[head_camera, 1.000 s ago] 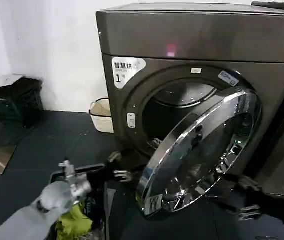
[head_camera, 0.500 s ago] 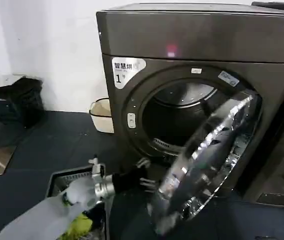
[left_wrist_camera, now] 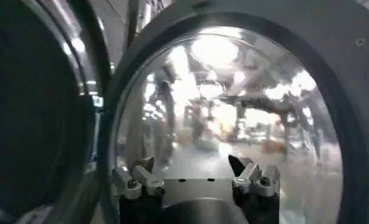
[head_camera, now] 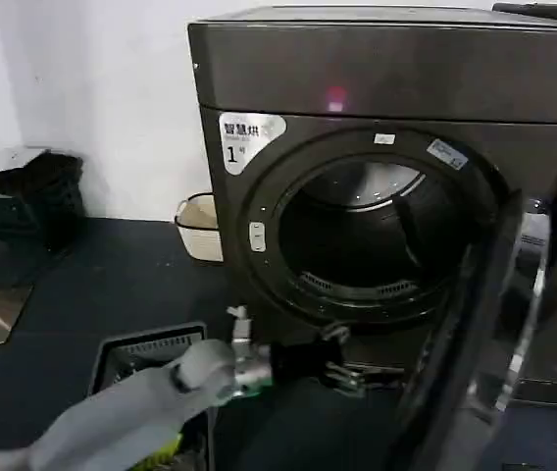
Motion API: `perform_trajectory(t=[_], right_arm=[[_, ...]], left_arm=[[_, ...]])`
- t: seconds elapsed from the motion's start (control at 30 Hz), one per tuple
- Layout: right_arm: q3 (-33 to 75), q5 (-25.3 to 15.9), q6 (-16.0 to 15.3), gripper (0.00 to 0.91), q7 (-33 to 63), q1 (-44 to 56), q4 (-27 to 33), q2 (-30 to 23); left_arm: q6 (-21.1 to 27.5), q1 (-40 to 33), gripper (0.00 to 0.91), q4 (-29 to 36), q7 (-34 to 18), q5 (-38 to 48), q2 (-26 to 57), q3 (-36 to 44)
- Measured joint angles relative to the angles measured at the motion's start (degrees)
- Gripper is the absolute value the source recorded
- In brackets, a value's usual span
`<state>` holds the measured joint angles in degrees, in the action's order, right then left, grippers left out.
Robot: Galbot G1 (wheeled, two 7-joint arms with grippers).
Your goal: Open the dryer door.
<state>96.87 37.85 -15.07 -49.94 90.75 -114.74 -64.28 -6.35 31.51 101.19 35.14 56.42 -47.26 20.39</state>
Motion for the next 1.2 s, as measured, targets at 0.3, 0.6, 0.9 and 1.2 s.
perform_trajectory(t=[0.3, 0.6, 0.9, 1.2], right_arm=[[11.8, -1.1, -1.7, 0.907, 20.4, 2.5, 1.7, -0.9], [19.0, -5.4, -1.1, 0.907, 33.3, 3.8, 2.6, -2.7], [26.0, -8.2, -2.4, 0.907, 37.7, 5.0, 5.5, -1.2], [29.6, -8.8, -1.9, 0.907, 38.5, 5.6, 7.7, -1.2]], left_arm=[[0.6, -7.2, 0.907, -0.9, 0.4, 1.3, -3.5, 8.7], [0.9, -13.7, 0.907, -4.5, -0.2, 2.7, -10.1, 16.5], [1.0, -18.6, 0.907, -9.2, -2.2, 3.6, -17.3, 22.8], [1.1, -20.9, 0.907, -14.1, -3.5, 1.1, -26.2, 27.3]])
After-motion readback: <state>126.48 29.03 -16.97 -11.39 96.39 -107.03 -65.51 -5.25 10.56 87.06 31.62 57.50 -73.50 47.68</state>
